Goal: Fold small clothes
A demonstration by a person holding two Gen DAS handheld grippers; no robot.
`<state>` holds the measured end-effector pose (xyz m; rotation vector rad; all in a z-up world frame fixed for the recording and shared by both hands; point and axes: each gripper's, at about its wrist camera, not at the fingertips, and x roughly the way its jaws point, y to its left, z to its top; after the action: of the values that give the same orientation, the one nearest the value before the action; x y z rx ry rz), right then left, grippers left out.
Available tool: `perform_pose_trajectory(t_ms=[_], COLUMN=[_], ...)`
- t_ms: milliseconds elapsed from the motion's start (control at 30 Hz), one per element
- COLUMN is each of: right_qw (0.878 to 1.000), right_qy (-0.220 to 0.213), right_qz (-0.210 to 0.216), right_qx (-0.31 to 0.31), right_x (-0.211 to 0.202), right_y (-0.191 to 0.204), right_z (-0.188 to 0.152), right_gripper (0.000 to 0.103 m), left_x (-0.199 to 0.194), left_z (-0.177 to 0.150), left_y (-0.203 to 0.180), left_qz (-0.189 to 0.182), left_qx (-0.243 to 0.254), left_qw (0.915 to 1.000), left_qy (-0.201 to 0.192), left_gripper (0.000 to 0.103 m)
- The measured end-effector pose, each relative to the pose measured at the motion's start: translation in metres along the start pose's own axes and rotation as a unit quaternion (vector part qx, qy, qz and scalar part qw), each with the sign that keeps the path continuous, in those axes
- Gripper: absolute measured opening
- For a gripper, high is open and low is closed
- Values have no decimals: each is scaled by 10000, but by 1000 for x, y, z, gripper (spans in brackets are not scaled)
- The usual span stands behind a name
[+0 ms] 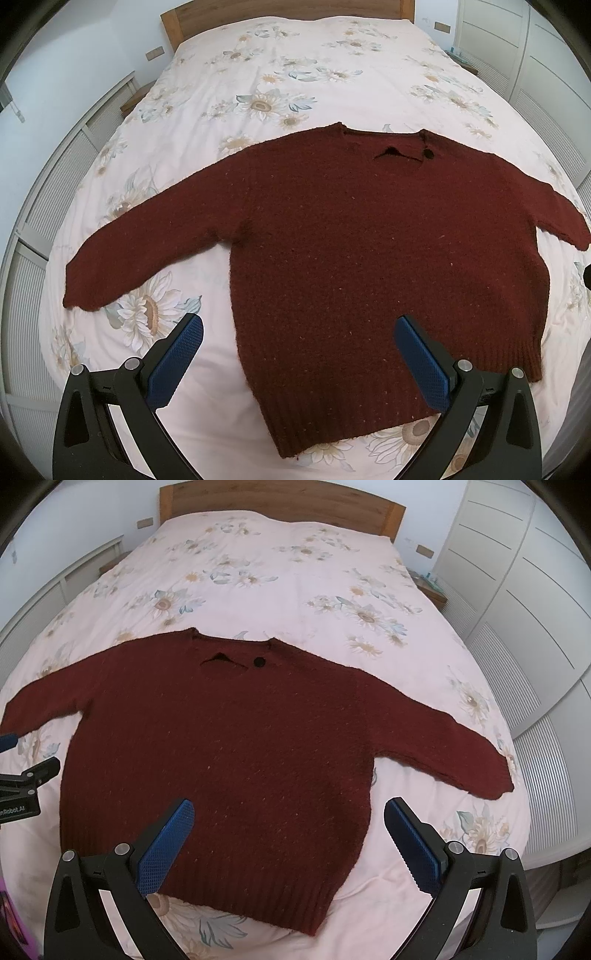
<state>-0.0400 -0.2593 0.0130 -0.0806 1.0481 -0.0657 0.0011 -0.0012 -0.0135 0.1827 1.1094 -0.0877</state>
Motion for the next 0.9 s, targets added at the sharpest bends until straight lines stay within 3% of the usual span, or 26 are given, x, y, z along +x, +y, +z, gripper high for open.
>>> perform_pose_trajectory(t_ms=[900], right_qw=[9999], right_qy=[65], right_qz=[27], right_qx=[-137], right_x=[1], right_y=[6], right_z=[-1], right_gripper=[103], left_x=[2], left_z=[-3], left_y=[0], left_qz=[70], left_qx=[-24], left_qw=[10000], left_qy=[23], left_gripper=[102])
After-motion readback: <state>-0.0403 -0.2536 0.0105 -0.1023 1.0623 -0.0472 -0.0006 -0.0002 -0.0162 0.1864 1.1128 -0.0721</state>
